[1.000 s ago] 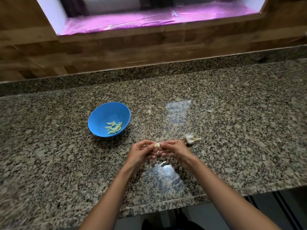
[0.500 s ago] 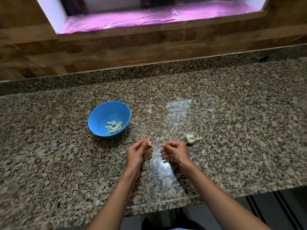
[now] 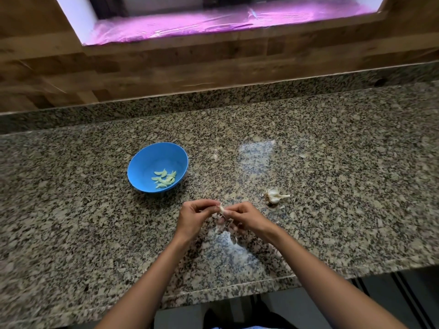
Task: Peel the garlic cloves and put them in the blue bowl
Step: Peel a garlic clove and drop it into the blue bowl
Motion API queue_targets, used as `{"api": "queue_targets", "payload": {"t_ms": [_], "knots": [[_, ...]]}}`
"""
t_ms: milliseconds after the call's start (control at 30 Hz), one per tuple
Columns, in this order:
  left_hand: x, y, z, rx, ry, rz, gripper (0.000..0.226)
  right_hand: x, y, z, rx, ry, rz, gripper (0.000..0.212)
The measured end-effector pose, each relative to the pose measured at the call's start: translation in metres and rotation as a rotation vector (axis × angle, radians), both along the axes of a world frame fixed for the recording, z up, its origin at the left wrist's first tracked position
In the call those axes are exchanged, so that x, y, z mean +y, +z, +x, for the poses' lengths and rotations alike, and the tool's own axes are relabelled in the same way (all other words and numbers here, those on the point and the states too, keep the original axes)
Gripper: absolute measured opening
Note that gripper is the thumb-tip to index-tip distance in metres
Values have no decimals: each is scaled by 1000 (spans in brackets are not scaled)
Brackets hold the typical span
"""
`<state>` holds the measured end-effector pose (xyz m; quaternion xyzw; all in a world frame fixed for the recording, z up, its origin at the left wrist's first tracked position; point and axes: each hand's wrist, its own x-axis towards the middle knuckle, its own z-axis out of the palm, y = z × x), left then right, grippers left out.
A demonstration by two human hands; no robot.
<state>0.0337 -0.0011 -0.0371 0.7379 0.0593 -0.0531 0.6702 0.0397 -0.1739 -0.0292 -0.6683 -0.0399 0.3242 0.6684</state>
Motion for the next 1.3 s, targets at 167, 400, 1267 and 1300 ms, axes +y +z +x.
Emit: {"api": "queue_targets", "payload": {"t_ms": [167, 400, 1267, 1300], "knots": [[6, -1, -5, -288, -288, 608, 23, -2, 3, 3, -30, 38, -111, 21], [17, 1, 4, -669, -645, 979, 41, -8, 9, 0, -22, 109, -97, 26], [-9, 12, -9, 267, -53, -127, 16, 1, -13, -8, -464, -2, -535, 20], [-9, 11, -11, 269, -52, -141, 17, 1, -14, -10, -421, -40, -498, 24]]}}
